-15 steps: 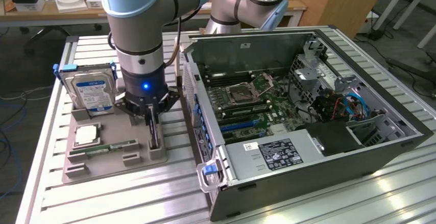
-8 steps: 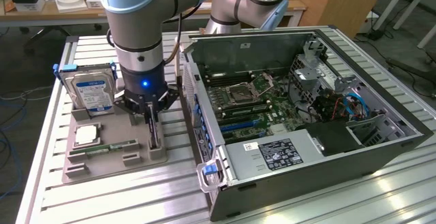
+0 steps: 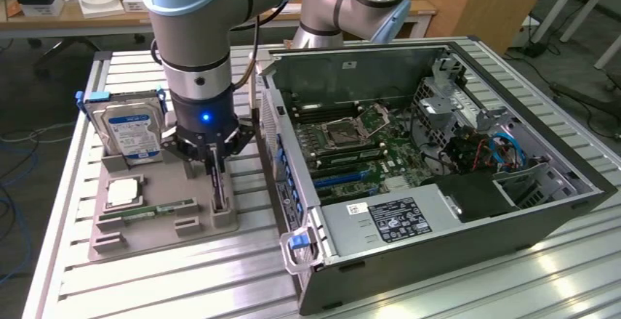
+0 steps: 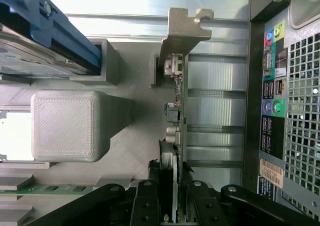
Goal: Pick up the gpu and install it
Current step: 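Pick up the gpu and move the gpu toward the slot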
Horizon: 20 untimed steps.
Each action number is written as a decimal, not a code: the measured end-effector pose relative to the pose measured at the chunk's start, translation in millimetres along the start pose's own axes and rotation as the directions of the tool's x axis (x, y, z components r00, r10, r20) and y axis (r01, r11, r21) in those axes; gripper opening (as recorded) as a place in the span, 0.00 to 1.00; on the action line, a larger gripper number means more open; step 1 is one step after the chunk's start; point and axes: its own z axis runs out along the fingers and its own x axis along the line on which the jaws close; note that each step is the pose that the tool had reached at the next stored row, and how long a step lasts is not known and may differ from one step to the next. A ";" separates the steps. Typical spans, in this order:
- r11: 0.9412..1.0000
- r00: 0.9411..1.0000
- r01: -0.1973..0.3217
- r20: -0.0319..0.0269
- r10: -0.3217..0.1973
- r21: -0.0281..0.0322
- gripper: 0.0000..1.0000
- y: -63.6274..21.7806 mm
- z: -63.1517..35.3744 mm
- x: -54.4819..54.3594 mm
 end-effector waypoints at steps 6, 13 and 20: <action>1.000 1.000 0.014 -0.001 -0.014 0.000 0.26 0.0 -0.1 0.1; 1.000 1.000 0.014 -0.001 -0.014 0.000 0.26 0.0 -0.1 0.0; 1.000 1.000 0.014 -0.001 -0.014 0.000 0.26 0.1 -2.0 0.0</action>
